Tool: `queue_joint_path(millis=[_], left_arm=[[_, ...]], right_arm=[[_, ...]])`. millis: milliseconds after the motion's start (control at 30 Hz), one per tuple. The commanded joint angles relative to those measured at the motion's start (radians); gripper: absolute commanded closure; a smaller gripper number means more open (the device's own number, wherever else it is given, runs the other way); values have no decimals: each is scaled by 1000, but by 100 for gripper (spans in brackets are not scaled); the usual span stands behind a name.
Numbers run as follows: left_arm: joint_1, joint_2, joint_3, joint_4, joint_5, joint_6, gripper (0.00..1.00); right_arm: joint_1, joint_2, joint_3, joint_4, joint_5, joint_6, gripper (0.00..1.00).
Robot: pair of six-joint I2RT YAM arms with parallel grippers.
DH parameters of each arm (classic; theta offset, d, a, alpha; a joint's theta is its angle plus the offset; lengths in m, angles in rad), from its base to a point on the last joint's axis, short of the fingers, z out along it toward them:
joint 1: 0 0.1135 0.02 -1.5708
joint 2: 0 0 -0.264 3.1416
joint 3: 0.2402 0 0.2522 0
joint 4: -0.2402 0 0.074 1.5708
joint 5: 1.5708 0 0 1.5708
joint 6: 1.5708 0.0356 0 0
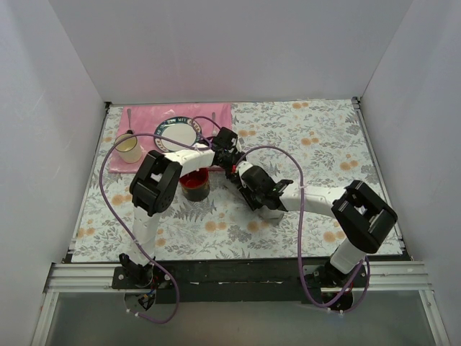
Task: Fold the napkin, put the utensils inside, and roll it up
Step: Roll the napkin with the utensil
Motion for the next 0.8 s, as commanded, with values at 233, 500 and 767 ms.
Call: queue_joint_path(millis=[233,500,767], left_arm=[[83,-21,436,-285,-242,82,75],[89,-220,227,-177,-212,49,74],[37,-323,-54,-84,-92,36,78]], right_arm=[[-107,-3,-125,27,-194,177,88],[-232,-19,-159,73,-471,284,89],[-378,8,-226,206,-768,387,89]])
